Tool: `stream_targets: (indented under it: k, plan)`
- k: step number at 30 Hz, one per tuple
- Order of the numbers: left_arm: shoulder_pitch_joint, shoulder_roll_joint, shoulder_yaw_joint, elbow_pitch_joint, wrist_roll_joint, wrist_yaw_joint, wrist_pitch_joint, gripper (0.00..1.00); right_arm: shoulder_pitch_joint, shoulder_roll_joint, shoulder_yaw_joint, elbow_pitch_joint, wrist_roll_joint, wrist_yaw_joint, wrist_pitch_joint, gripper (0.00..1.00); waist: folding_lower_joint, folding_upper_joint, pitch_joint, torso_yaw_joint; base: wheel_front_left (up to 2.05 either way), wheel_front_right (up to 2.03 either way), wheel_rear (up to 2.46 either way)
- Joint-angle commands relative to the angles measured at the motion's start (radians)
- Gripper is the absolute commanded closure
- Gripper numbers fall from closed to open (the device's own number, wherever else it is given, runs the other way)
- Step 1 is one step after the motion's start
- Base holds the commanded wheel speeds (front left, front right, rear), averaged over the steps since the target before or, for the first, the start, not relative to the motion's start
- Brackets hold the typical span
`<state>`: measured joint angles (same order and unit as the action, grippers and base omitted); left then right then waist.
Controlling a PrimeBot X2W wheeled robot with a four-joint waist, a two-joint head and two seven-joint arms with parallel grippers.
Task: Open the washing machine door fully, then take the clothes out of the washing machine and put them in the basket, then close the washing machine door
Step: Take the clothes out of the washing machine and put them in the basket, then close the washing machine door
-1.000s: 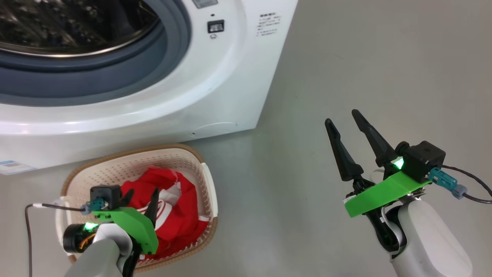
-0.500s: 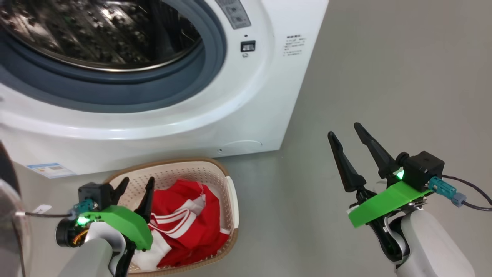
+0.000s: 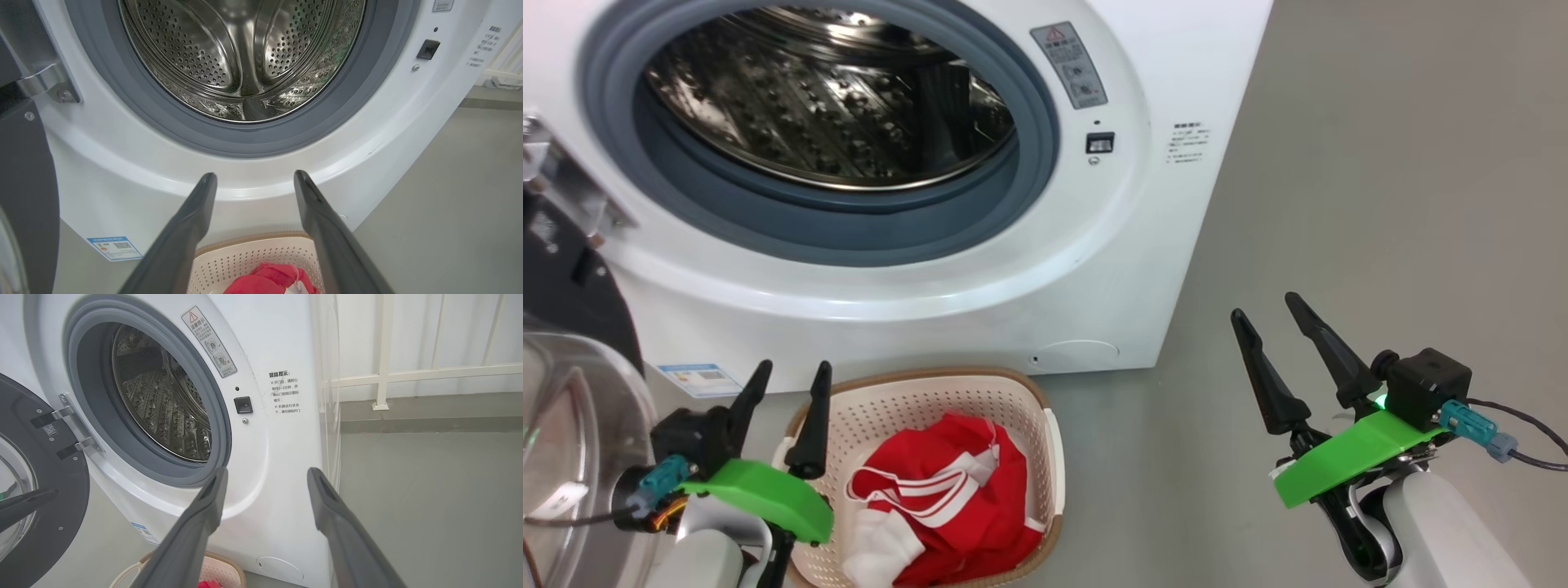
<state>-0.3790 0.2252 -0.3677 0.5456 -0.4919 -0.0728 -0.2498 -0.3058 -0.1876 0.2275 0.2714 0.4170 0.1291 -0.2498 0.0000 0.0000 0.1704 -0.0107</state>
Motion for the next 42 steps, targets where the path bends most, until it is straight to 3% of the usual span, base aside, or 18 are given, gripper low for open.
stream_targets:
  k: [1, 21, 42]
  plan:
    - [0.011, 0.036, 0.052, -0.063, 0.017, 0.018, -0.012, 0.00, 0.009, -0.003, 0.015, -0.022, 0.007, 0.002, -0.012, 0.00, 0.0000, 0.0000, -0.022, 0.020, 0.00, 0.00, 0.00]
    - [0.232, 0.035, 0.156, -0.468, 0.042, 0.122, -0.012, 0.00, 0.043, -0.021, 0.009, -0.024, 0.015, 0.002, -0.012, 0.00, 0.0000, 0.0000, -0.094, 0.033, 0.00, 0.00, 0.00]
    - [0.256, 0.045, 0.155, -0.487, 0.033, 0.137, -0.011, 0.00, 0.044, -0.029, 0.009, -0.033, 0.009, 0.002, -0.012, 0.00, 0.0000, 0.0000, -0.094, 0.033, 0.00, 0.00, 0.00]
